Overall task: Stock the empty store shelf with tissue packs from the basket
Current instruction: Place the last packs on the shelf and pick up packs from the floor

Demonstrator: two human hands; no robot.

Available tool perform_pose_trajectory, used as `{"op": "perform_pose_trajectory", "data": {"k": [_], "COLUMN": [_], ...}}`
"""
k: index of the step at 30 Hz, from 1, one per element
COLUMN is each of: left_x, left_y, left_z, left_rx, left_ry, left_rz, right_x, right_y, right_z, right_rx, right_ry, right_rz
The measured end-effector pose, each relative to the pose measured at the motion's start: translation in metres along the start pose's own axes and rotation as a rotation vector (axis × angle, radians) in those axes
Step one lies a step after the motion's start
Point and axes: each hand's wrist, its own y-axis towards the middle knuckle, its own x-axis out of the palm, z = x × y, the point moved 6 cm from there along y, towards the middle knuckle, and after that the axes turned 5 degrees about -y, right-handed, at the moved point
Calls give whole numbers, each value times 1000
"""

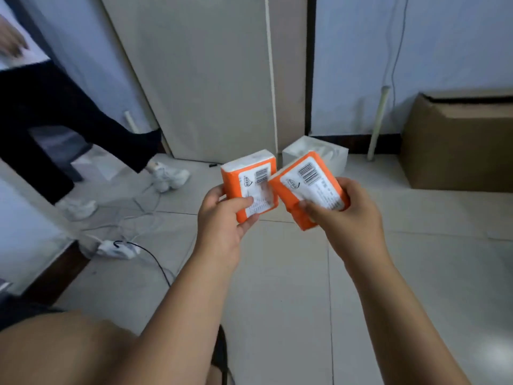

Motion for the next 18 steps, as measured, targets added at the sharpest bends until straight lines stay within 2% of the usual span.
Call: {"op": "perform_pose_trajectory", "data": {"k": [8,12,18], "left_x": [-89,-153,-262], "left_y": [-38,-75,-131], "left_z": [140,190,250], "left_rx": [192,293,502], "left_ry": [-184,-367,-282], "left_rz": [95,188,353], "right_x": [93,148,230], "right_y": [-33,-74,-154], "right_z": [-123,-165,-216], "right_rx": [-178,-232,-301], "right_ry": [164,214,276], "right_rz": [-173,-341,-575]}}
